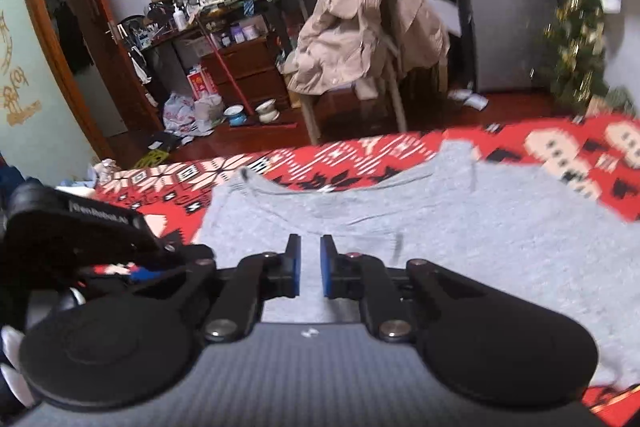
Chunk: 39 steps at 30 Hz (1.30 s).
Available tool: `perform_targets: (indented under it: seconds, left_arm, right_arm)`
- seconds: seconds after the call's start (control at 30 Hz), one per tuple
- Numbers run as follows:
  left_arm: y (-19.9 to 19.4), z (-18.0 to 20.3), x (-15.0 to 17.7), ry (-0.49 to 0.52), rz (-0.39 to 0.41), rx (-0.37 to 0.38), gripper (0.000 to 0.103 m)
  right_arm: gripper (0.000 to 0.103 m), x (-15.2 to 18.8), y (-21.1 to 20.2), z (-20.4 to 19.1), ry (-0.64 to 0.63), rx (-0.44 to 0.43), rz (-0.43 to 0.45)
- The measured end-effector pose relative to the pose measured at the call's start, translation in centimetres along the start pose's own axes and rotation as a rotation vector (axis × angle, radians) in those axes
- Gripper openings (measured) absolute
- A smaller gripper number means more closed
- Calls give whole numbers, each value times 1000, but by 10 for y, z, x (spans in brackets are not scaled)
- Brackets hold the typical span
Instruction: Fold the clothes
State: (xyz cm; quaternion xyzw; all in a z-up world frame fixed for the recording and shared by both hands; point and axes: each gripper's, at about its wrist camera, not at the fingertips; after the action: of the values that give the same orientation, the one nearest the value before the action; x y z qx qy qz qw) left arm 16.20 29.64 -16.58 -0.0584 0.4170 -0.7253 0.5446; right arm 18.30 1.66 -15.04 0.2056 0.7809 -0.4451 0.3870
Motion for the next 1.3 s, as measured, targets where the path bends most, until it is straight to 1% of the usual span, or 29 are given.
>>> perform_targets:
  seconds: [0.1,0.2,0.3,0.4,0.47,0.5,0.57,0.67,0.7,0.77,0.8,0.87,0.93,0.97,1.0,1.07,1.17,1.3]
  left_arm:
    - [3,-13,-6,-48,-47,1,11]
    - [6,-27,-10,-132,-92,35,11]
    - [9,-31,-14,-159,-108,46,11]
    - [9,-29,-13,-140,-110,42,11]
    - [9,-28,-12,-124,-108,27,11]
    - [9,-28,-11,-121,-107,21,10]
    - [9,-28,-11,-113,-107,19,10]
    - [8,-27,-12,-101,-105,14,10]
    - [7,-27,-12,-101,-103,14,10]
    - [6,-26,-12,-103,-100,20,10]
    - [6,-26,-12,-103,-100,21,10]
    - [6,-23,-11,-91,-97,14,10]
    - [6,-22,-11,-79,-96,8,10]
    - [6,-22,-11,-73,-93,5,10]
    - [6,-22,-11,-71,-93,3,10]
    - [6,-21,-11,-67,-91,-1,10]
    - [5,-19,-11,-53,-85,-4,10]
    - [1,-12,-11,-14,-61,-8,10]
  right_arm:
    - [11,-8,25,-5,53,-24,-63]
    - [11,-17,55,-7,135,-77,-129]
    - [11,-23,80,-10,191,-108,-164]
    - [12,-25,102,-10,241,-125,-203]
    - [12,-23,116,-8,243,-96,-222]
    - [6,-22,120,-5,244,-84,-227]
    - [1,-20,122,4,272,-89,-223]
    - [1,-21,109,17,291,-68,-196]
    - [4,-22,103,22,291,-44,-186]
    - [11,-25,92,33,326,-46,-169]
    - [11,-26,85,39,344,-52,-162]
    - [11,-26,78,47,346,-49,-158]
    - [11,-23,78,55,326,-3,-170]
    - [5,-24,79,60,322,22,-179]
    - [1,-22,79,67,327,30,-178]
    - [1,-23,74,77,356,24,-167]
    - [15,-25,56,80,344,42,-128]
    - [16,-19,18,83,311,62,-93]
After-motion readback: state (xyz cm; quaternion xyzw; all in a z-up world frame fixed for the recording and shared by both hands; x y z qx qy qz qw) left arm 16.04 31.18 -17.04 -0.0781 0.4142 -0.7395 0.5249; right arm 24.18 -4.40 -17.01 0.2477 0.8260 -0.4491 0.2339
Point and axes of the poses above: each gripper's, at about its wrist camera, not at the fingertips, and y roughly the way its jaws point, z to its right, x to its underside, and after that the axes turned 3 degrees about z, right-handed
